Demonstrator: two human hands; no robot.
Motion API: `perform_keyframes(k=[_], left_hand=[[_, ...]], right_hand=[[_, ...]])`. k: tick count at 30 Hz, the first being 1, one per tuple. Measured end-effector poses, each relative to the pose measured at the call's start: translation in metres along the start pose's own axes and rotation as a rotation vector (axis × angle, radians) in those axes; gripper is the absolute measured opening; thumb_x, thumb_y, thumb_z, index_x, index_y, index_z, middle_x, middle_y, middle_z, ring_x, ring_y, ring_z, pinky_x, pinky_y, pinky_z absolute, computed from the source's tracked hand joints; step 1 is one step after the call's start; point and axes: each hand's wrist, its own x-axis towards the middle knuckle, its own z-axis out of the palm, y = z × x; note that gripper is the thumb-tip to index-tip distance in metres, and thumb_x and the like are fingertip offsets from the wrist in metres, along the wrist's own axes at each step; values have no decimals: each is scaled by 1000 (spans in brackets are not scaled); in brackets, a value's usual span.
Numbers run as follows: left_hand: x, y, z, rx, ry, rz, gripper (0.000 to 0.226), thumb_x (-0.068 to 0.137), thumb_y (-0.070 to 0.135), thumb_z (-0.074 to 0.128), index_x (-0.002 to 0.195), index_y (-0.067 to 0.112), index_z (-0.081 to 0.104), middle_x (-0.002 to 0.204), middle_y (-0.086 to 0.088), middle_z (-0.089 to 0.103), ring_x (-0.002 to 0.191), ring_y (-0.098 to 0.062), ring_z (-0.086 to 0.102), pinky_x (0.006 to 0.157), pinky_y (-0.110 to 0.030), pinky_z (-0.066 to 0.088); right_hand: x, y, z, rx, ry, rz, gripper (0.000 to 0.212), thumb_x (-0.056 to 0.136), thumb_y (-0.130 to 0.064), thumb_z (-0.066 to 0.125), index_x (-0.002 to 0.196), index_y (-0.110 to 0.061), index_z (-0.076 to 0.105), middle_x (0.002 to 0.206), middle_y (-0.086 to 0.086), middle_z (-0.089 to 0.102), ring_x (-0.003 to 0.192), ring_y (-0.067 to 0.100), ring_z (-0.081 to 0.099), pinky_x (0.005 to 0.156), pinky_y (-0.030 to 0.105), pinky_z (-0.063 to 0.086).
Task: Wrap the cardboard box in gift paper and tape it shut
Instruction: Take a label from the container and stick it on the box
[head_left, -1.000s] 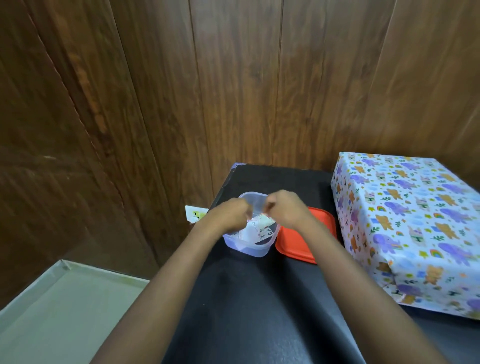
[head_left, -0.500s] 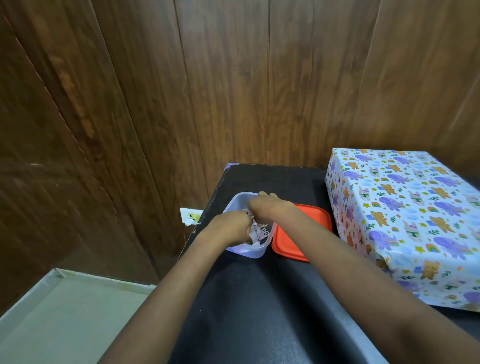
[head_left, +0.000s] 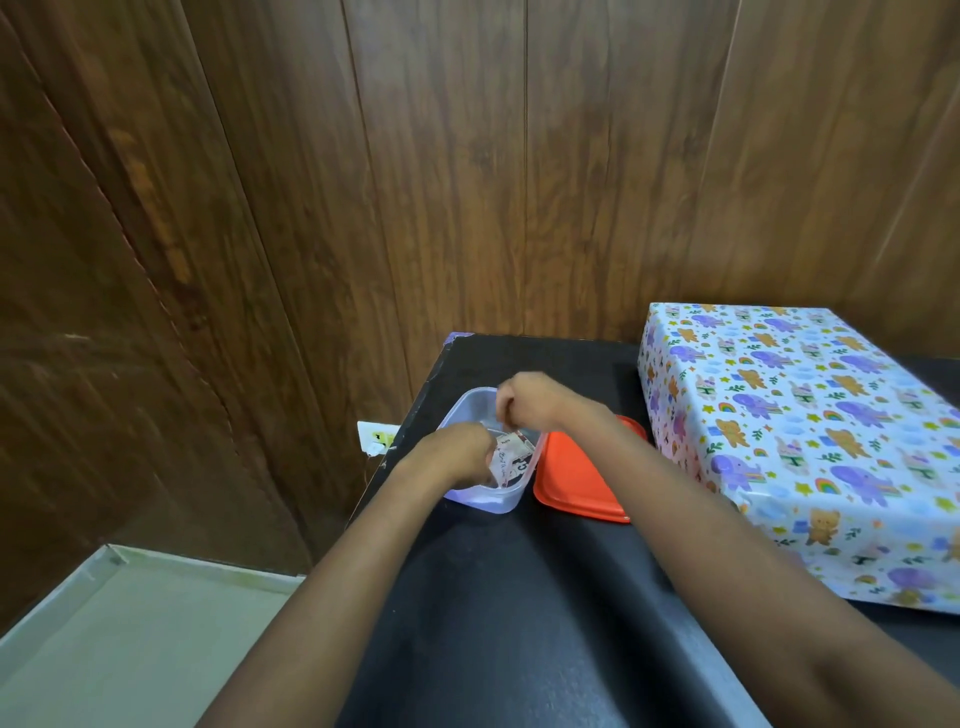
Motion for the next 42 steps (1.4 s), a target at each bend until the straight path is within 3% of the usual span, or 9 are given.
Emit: perform_keyframes(k=[7, 12, 16, 20, 25, 27, 30, 35, 42], left_hand=[[-9, 0, -7, -22, 15, -61, 27, 88, 15, 57, 113, 6, 62, 105, -14, 65, 88, -27, 58, 72, -34, 45], [-9, -10, -9, -193, 59, -90, 23, 91, 14, 56, 109, 5, 67, 109, -12, 66, 91, -22, 59, 76, -31, 46], [-18, -7, -23, -392, 407, -182, 13, 88, 18, 62, 92, 6, 59, 99, -8, 59, 80, -18, 52, 67, -31, 41], [-28, 5, -35, -733, 370, -251, 27, 85, 28, 68, 89, 7, 52, 83, -4, 55, 72, -17, 53, 63, -29, 41], [-51, 49, -37, -1490, 166, -79, 21, 86, -1, 60, 68, 6, 53, 56, -9, 62, 53, -16, 63, 48, -18, 45], [-55, 66, -36, -1610, 187, -49, 21, 88, -3, 55, 68, 5, 53, 53, -9, 61, 53, -18, 64, 49, -20, 49], [-63, 92, -34, -1648, 195, -4, 16, 89, -3, 52, 74, 3, 53, 57, -9, 63, 57, -23, 68, 56, -25, 54], [-73, 128, -32, -1735, 239, 87, 22, 89, -6, 50, 68, 2, 48, 65, -15, 61, 49, -22, 63, 59, -32, 58], [-78, 146, -22, -1856, 225, 117, 27, 90, -5, 50, 65, 4, 47, 61, -13, 65, 55, -21, 67, 66, -34, 59]], right_hand=[[10, -20, 21, -235, -203, 50, 33, 92, -27, 56, 122, -13, 60, 95, 1, 55, 87, 18, 48, 70, 26, 39], [12, -13, 19, 61, -11, -3, 11, 83, -4, 62, 87, -11, 69, 91, 10, 64, 85, 21, 57, 79, 31, 49], [-2, 1, -5, 340, 159, -68, 30, 74, 15, 56, 62, -13, 59, 67, 2, 59, 71, 15, 56, 63, 20, 46], [-37, 15, -35, 711, 379, -22, 31, 78, 6, 67, 60, -16, 57, 59, -2, 54, 55, 5, 45, 52, 17, 36], [-93, 42, -48, 871, 603, 55, 25, 79, 5, 67, 66, -14, 58, 63, 5, 55, 59, 15, 49, 59, 31, 42], [-117, 46, -46, 775, 691, 62, 16, 78, 4, 65, 82, -11, 63, 80, 9, 60, 76, 21, 55, 73, 36, 46], [-157, 41, -36, 389, 851, -51, 36, 77, -14, 69, 113, -15, 63, 108, -6, 49, 103, 9, 37, 85, 15, 32], [-197, 43, -20, 326, 687, -144, 33, 74, -31, 70, 102, -13, 72, 107, -1, 66, 109, 17, 53, 99, 33, 37], [-218, 45, -18, 515, 717, -109, 19, 86, -21, 66, 99, -9, 73, 99, -7, 68, 102, 10, 57, 91, 19, 39]])
